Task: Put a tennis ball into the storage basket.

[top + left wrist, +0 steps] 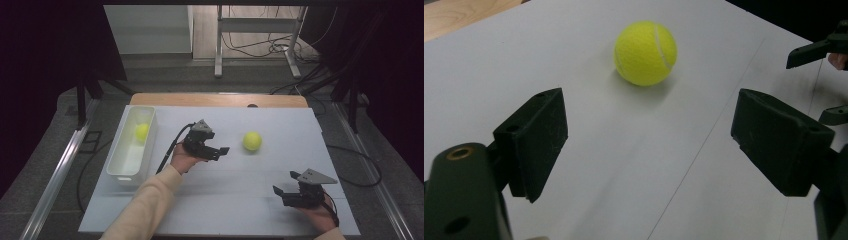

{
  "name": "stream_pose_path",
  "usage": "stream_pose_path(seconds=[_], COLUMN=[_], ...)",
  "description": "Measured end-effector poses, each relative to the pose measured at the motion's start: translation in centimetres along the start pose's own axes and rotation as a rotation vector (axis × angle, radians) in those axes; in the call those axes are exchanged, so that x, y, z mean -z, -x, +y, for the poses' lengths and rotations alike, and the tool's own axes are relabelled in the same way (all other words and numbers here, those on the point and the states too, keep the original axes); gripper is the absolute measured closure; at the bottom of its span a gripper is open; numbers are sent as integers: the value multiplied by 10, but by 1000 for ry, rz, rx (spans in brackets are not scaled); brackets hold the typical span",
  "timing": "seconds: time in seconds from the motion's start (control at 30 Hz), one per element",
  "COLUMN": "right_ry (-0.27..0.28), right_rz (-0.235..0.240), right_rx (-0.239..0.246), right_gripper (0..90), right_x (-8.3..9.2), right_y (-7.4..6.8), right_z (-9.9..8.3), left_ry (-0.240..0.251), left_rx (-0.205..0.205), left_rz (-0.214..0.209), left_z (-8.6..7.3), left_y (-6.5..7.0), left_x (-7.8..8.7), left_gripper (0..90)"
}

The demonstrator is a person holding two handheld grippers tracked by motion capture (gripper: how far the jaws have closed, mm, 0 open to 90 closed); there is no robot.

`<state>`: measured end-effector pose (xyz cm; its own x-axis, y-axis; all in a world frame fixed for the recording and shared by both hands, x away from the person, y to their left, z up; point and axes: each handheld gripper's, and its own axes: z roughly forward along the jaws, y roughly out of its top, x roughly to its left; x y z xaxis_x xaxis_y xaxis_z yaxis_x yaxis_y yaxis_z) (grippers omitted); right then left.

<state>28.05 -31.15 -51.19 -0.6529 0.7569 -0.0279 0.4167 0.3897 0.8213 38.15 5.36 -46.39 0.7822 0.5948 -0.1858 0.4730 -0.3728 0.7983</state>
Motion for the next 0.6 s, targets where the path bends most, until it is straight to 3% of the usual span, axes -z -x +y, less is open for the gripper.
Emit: stream_pose_path(seconds=[0.6], right_ry=[5], right_rz=[2], right_rx=[1], right_gripper=[155], right_x=[0], right_y=[0], right_z=[0], left_ry=[-25], left_rx=[-3], left_rz=[-1], left_z=[6], left_y=[0], left_x=[-25], left_gripper=[157])
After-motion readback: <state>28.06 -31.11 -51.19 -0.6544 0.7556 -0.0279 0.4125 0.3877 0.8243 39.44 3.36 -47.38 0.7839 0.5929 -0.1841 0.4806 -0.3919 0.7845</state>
